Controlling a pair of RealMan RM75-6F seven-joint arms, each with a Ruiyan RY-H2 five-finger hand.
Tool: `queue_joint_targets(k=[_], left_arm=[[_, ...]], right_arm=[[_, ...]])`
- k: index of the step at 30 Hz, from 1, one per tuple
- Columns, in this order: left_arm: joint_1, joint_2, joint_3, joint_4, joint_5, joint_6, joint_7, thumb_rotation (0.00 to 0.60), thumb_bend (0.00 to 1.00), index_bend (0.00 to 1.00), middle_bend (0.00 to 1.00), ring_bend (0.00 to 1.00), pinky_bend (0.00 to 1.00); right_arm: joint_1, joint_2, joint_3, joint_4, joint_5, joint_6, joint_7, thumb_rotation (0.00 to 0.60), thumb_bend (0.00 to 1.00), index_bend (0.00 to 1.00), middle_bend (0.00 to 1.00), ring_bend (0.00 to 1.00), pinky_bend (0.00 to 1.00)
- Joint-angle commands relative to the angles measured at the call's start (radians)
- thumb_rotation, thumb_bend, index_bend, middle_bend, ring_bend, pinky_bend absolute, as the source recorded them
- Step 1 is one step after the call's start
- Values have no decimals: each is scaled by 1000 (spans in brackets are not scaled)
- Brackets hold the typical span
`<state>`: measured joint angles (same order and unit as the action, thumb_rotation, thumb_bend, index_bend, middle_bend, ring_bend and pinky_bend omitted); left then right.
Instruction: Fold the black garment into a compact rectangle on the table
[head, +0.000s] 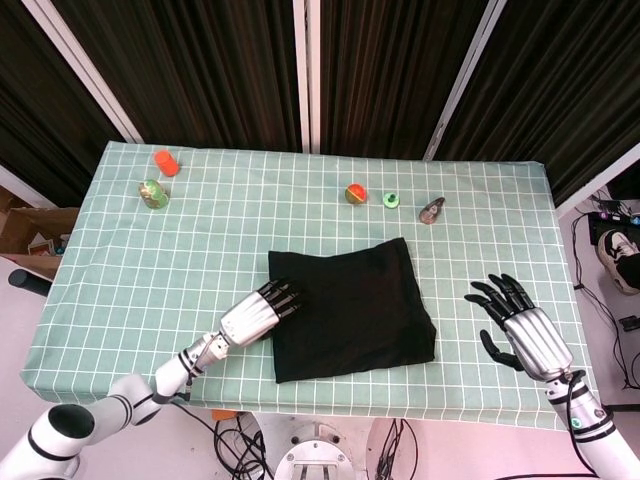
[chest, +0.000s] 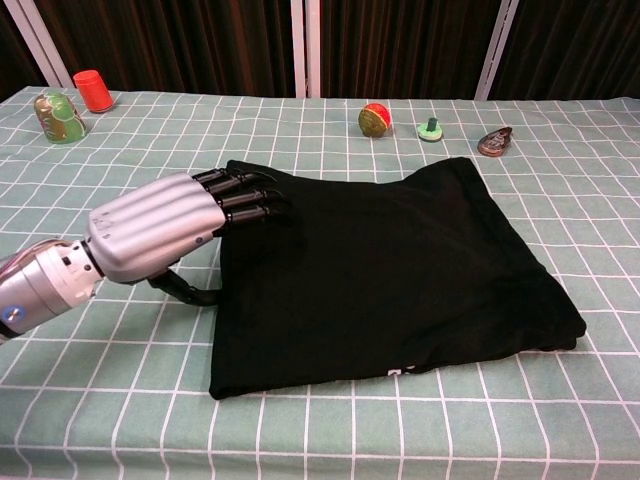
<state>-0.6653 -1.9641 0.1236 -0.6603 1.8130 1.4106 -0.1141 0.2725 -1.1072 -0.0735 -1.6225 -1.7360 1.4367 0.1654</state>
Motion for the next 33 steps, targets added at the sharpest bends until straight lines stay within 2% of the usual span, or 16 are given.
queue_joint_targets(k=[1, 8, 12, 21, 25, 29, 33], left_arm=[[-5, -89, -3, 122, 18, 45, -86, 600, 30, 180, 126, 63, 149], [-24, -167, 2, 248, 14, 28, -158, 600, 15, 227, 139, 63, 151], [-29, -190, 5, 296, 11, 41, -199, 600, 67, 312, 167, 65, 154], [-4, -205, 9, 362, -11, 58, -266, 600, 461, 479, 231, 100, 174], [16, -195, 4, 353, -26, 80, -287, 600, 559, 540, 288, 136, 193], [43, -158, -2, 320, -38, 133, -282, 600, 584, 556, 310, 141, 191], [78, -41, -11, 217, -59, 165, -231, 600, 584, 547, 311, 141, 180]], right_arm=[[-3, -2, 2, 1, 1, 0, 1, 600, 506, 228, 141, 0, 26], [-13, -4, 7, 2, 7, 4, 3, 600, 507, 228, 141, 0, 26], [-18, -5, 9, 3, 9, 5, 4, 600, 507, 228, 141, 0, 26], [-24, -13, 15, 8, 14, 1, 11, 600, 506, 228, 140, 0, 26], [-23, -17, 20, 10, 13, 1, 12, 600, 505, 228, 141, 0, 26], [-23, -21, 24, 13, 13, 0, 15, 600, 505, 228, 141, 0, 26], [-25, -24, 24, 15, 10, 1, 17, 600, 504, 229, 141, 0, 26]])
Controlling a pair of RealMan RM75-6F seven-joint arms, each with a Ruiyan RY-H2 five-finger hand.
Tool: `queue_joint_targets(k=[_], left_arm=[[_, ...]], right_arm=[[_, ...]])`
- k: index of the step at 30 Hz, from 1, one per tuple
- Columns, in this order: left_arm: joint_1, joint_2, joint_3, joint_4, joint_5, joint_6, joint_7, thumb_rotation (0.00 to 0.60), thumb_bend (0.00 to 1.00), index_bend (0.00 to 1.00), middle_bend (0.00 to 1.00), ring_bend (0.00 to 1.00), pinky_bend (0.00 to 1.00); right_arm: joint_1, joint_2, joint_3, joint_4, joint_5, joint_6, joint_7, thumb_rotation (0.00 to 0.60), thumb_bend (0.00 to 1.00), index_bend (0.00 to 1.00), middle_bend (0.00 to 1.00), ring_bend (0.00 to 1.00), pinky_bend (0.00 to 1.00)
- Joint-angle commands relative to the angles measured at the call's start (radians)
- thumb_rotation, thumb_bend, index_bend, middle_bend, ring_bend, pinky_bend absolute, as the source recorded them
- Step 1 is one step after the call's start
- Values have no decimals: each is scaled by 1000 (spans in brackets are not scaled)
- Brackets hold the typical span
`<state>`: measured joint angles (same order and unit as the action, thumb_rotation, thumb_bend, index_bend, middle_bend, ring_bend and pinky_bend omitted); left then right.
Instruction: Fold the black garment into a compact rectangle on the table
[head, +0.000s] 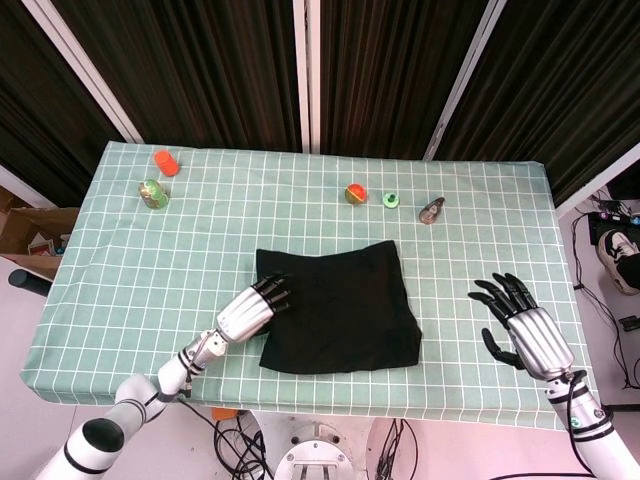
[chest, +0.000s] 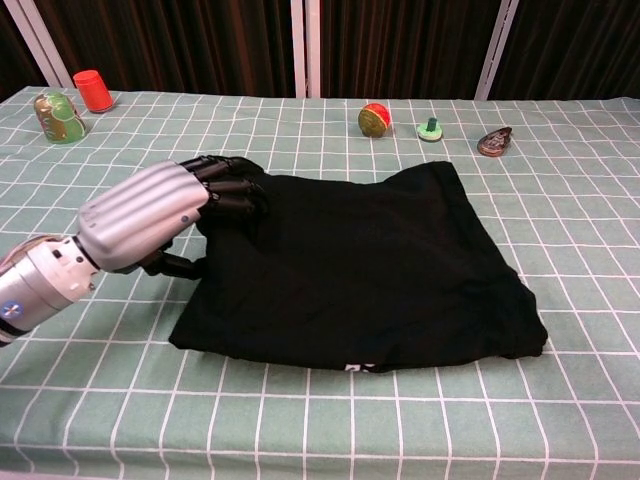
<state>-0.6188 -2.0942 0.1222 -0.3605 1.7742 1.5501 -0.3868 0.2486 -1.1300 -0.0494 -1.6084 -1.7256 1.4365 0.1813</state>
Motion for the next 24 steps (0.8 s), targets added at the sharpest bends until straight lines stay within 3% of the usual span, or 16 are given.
queue_joint_targets(k=[1, 9, 12, 18, 24], left_arm=[[37, 123, -10, -122, -24, 26, 57, 600, 584, 544, 311, 141, 177], [83, 561, -7, -673, -81, -57, 327, 600, 589, 529, 295, 139, 168], [69, 677, -13, -857, -82, -95, 435, 600, 600, 524, 294, 138, 168], [-18, 767, -49, -1075, -60, -235, 600, 600, 606, 521, 294, 139, 169], [-133, 756, -104, -1153, -71, -433, 736, 600, 609, 517, 294, 138, 171]], right_arm=[[-2, -2, 0, 2, -2, 2, 2, 600, 504, 229, 141, 0, 26], [-17, -21, -5, 23, -8, 20, 19, 600, 505, 229, 141, 0, 26], [-27, -27, -8, 32, -9, 32, 26, 600, 504, 228, 141, 0, 25], [-47, -35, -11, 50, -7, 57, 45, 600, 504, 228, 141, 0, 25], [-66, -37, -15, 64, -5, 76, 60, 600, 504, 228, 141, 0, 25]])
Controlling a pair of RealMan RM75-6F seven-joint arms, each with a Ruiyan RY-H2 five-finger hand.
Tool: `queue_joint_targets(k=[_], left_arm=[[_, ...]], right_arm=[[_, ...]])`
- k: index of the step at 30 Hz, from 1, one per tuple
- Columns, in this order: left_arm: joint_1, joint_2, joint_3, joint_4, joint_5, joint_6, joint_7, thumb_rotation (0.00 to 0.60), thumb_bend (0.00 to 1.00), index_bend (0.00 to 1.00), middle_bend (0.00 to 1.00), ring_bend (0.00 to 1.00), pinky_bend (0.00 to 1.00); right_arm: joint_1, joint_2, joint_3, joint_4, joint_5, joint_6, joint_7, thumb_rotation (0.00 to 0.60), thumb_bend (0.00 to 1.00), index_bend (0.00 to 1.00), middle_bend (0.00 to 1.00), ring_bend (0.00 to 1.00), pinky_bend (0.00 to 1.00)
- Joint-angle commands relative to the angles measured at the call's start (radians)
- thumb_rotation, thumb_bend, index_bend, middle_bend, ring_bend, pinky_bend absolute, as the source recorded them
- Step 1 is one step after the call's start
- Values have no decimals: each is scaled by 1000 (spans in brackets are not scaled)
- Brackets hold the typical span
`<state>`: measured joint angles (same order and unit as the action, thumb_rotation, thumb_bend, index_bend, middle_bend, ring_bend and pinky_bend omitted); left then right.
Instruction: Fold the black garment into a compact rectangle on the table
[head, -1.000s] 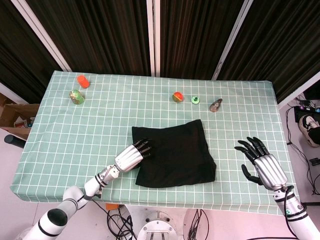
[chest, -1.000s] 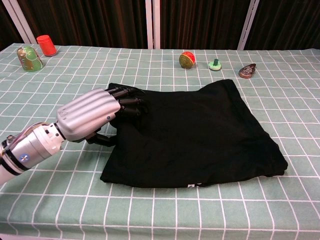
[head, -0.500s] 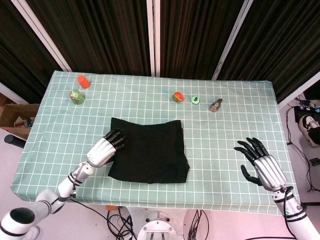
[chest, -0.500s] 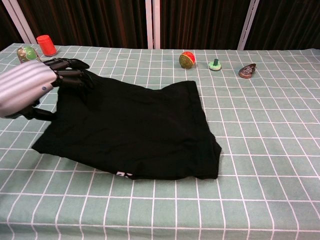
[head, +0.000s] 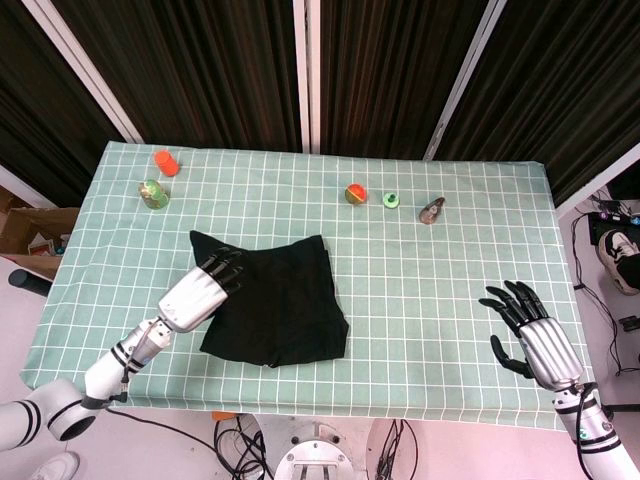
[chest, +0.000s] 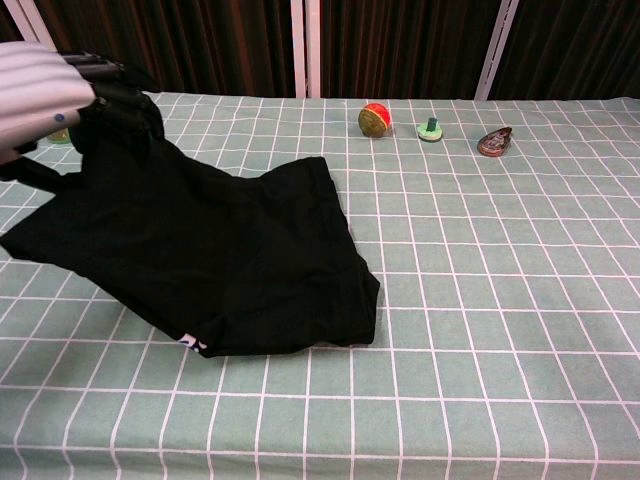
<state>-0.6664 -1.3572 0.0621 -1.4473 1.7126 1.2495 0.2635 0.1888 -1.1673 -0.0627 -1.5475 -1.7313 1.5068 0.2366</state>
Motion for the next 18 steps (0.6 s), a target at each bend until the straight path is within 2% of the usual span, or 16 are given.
queue_joint_targets(k=[1, 5, 18], left_arm=[[-100, 17, -49, -72, -14, -162, 102, 600, 610, 517, 294, 139, 171], [-153, 1, -79, -90, -43, -261, 163, 600, 611, 517, 294, 139, 172], [-302, -121, -163, -65, -110, -450, 235, 600, 612, 516, 301, 139, 172]], right_arm=[[-9, 1, -2, 5, 2, 9, 6, 600, 504, 228, 141, 0, 25], [-21, 1, -3, 14, 8, 20, 17, 600, 503, 228, 141, 0, 25], [-34, -8, 1, 34, 18, 19, 35, 600, 503, 228, 141, 0, 25]])
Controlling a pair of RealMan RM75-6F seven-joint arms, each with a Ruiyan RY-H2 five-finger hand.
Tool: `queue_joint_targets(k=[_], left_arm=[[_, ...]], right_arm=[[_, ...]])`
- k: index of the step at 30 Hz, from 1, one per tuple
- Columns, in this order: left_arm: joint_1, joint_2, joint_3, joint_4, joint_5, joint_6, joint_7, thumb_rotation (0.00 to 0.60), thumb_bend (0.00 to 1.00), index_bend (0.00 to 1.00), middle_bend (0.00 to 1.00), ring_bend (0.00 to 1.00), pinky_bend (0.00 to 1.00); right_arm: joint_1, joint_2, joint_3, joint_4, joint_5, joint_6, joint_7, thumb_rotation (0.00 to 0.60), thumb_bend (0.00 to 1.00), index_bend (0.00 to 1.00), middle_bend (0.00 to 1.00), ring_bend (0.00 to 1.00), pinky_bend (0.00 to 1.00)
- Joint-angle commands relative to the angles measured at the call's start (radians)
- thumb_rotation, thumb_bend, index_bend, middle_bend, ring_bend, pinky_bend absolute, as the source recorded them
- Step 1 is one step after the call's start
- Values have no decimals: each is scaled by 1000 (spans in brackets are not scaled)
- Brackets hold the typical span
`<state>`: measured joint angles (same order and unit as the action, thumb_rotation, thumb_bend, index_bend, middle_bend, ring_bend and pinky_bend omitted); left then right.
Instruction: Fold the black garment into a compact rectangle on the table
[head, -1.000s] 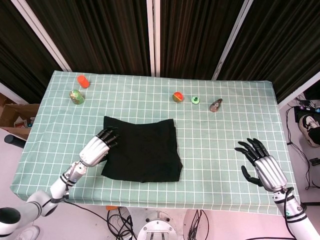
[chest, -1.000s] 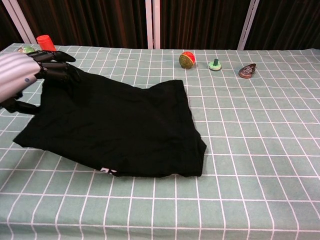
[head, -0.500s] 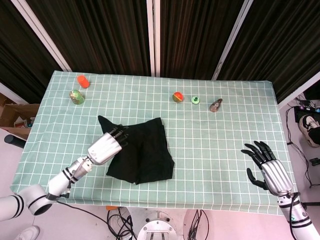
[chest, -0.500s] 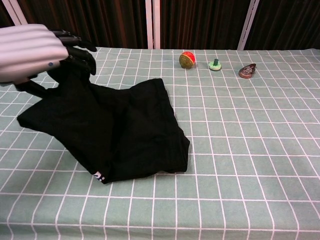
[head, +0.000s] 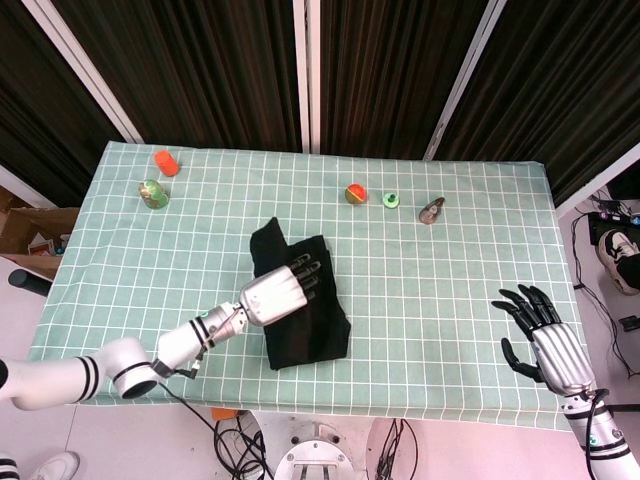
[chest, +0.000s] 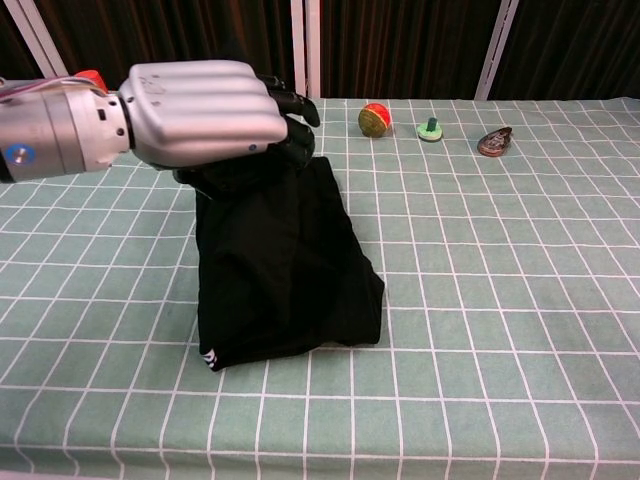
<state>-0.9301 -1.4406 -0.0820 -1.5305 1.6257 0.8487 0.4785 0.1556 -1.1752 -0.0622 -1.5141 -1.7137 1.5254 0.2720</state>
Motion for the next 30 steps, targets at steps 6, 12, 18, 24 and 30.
queue_joint_targets(k=[6, 12, 18, 24, 30], left_arm=[[-101, -143, -51, 111, -105, -142, 5, 600, 612, 517, 301, 139, 174], [-121, -224, -69, 216, -183, -173, -53, 600, 601, 511, 290, 131, 175], [-103, -260, -94, 245, -243, -129, -113, 600, 103, 245, 196, 91, 166], [-49, -248, -135, 160, -251, -5, -271, 600, 12, 166, 177, 88, 165], [63, -131, -107, 22, -235, 139, -318, 600, 10, 165, 176, 88, 165]], right_arm=[[-6, -2, 2, 6, 8, -2, 6, 600, 502, 228, 140, 0, 25], [-9, -2, 3, 13, 14, -9, 14, 600, 503, 228, 141, 0, 26], [-8, -2, 7, 13, 15, -14, 16, 600, 502, 229, 141, 0, 26], [-3, -2, 13, 10, 16, -19, 13, 600, 500, 228, 141, 0, 26], [25, 1, 20, 1, 5, -51, 21, 600, 501, 229, 141, 0, 25]])
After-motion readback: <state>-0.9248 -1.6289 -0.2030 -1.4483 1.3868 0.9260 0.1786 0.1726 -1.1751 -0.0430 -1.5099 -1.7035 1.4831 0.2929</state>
